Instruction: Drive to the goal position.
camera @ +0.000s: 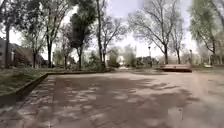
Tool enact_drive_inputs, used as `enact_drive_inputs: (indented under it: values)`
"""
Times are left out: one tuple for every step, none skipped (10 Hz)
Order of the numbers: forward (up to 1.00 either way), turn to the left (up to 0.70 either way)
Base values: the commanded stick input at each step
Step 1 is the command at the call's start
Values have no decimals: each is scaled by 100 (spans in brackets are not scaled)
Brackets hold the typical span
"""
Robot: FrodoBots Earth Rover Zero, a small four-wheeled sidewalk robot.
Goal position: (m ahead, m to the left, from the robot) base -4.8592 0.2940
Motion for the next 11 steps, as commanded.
enact_drive_inputs:
  values:
    - [100,0]
    - [100,0]
    - [100,0]
    - [100,0]
    - [100,0]
    - [100,0]
    - [100,0]
    - [100,0]
    - [100,0]
    - [100,0]
    - [100,0]
